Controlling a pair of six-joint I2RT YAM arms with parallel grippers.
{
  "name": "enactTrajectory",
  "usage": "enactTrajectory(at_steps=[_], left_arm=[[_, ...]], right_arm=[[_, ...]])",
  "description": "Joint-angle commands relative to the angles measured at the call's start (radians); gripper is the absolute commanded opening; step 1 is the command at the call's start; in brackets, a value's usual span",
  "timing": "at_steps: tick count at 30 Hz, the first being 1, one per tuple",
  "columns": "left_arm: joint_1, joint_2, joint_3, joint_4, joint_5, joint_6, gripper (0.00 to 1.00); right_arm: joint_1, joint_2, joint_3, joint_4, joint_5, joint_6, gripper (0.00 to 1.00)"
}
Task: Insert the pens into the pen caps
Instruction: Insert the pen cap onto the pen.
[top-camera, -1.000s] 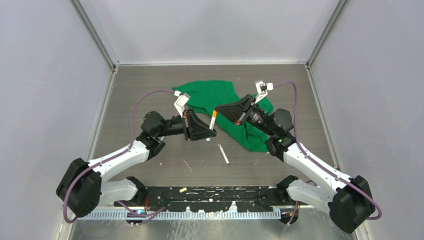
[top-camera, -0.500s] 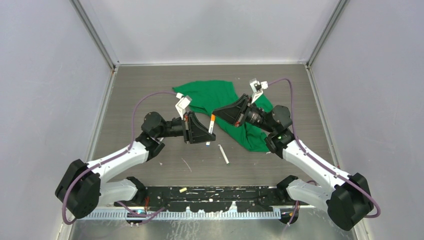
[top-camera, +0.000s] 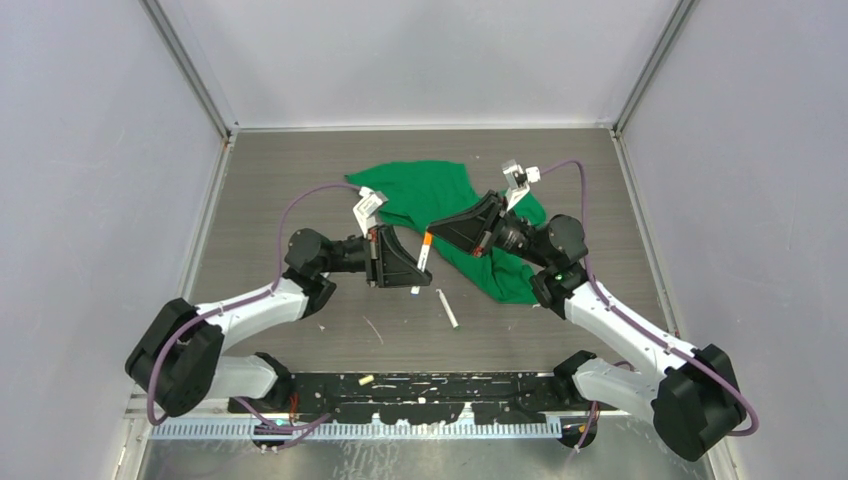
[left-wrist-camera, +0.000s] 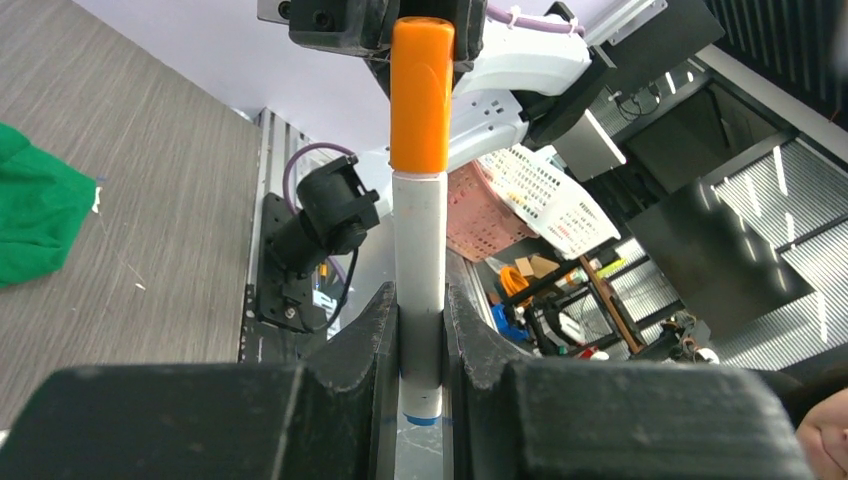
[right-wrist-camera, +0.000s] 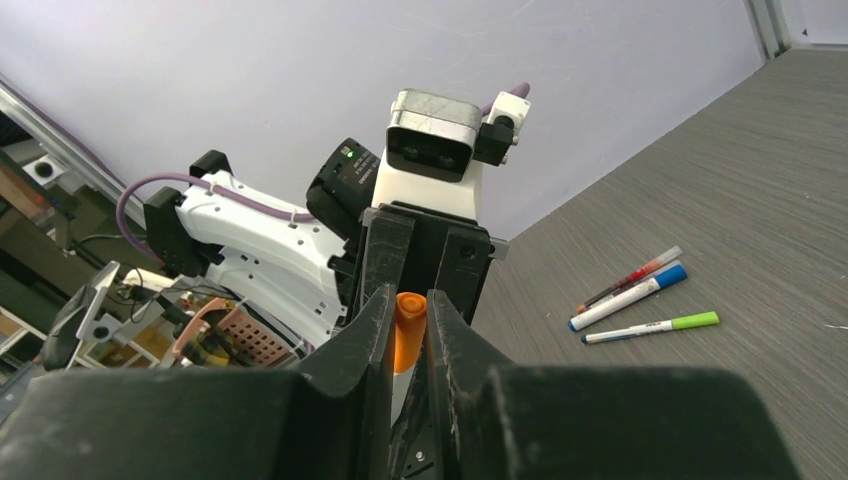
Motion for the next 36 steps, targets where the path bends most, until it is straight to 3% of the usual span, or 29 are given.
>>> enactTrajectory(at_steps=[1,6,19,31,36], left_arm=[[0.032,-0.098,0.078,0.097,-0.133,0.074,0.0],[0.031,-0.157,0.1,-0.049,-0.125,0.171,0.0],[0.031,-0.198,0.101,-0.127,-0.148,0.211,0.0],[0.031,-0.324,0.153,-0.608,-0.272,0.477,0.0],[0.031,-0.317,0.175,-0.677,-0.273,0.508,0.0]], right_arm=[[0.037,0.003,-0.043,-0.183,-0.261,-0.008,0.01],[0.074,0.006,-0.046,-0.245,-0.254,-0.033,0.01],[0.208,0.03,-0.082,-0.279,-0.166,-0.025,0.01],[0.254,-0.007,-0.012,-0.579,-0.02,-0.158,0.01],[0.302,0.028,0.019,-0.601,0.012,-0.181,0.01]])
